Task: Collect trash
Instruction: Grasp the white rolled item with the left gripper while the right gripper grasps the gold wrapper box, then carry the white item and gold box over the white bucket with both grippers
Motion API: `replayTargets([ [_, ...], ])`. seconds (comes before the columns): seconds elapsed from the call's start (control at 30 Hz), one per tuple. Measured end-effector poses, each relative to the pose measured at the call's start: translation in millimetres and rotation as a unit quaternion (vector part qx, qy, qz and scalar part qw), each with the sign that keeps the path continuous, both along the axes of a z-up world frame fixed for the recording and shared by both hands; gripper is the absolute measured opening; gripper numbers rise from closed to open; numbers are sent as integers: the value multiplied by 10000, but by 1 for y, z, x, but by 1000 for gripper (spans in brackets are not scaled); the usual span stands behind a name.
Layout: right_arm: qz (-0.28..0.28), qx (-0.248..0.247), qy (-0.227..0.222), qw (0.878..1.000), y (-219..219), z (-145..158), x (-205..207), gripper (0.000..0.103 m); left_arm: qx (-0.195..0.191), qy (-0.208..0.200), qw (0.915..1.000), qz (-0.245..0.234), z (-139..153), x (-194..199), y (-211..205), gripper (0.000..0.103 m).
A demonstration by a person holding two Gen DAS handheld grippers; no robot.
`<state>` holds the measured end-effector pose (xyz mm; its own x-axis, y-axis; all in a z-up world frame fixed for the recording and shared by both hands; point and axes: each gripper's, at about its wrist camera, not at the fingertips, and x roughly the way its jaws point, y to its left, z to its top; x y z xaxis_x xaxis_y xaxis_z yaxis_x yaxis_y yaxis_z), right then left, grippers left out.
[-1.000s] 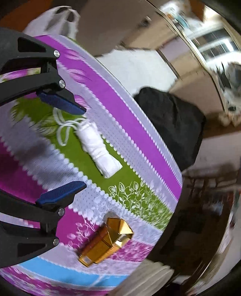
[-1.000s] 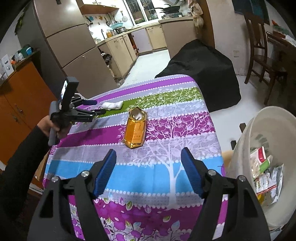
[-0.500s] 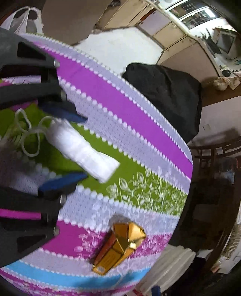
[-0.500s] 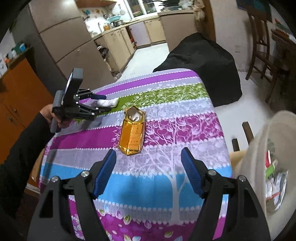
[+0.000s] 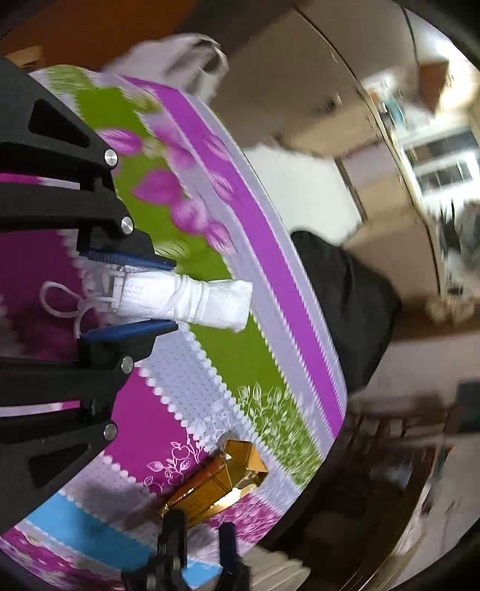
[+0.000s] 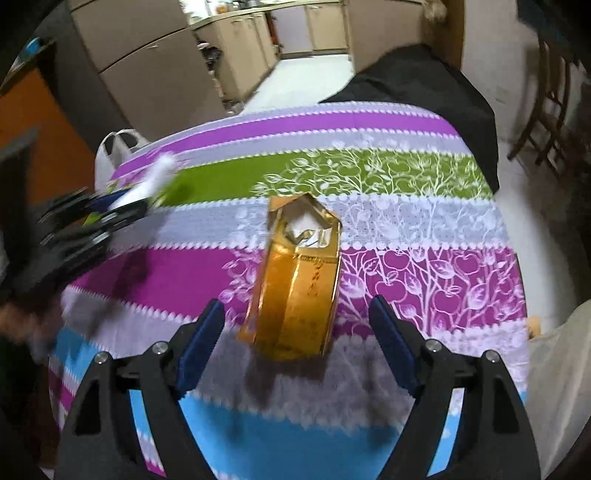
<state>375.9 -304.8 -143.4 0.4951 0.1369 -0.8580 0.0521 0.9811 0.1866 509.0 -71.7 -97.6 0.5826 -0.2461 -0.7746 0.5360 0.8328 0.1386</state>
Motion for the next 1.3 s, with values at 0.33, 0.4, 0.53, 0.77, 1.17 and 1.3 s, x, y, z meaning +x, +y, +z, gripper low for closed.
replayTargets([
  [0.33,91,-248,-104,9996,19,-4,-7,47,60,-578,9933,995,21,-38,3,28],
  [0.4,93,-293,-248,9992,18,7,-21,47,97,-681,9921,1054,26,-47,0,28],
  [0.53,32,-323,-466,9984,6,32,-53,47,136,-848,9912,1012,40,-67,-9,28],
  [0.77,-279,-460,-735,9958,-46,83,-129,48,140,-1162,9913,597,67,-115,-57,28],
  [1.17,-1366,-635,-791,9854,-167,116,-235,48,103,-1474,9876,-525,97,-204,-190,28],
  [1.3,-1653,-588,-772,9814,-201,116,-259,48,139,-1487,9846,-910,99,-229,-239,28],
])
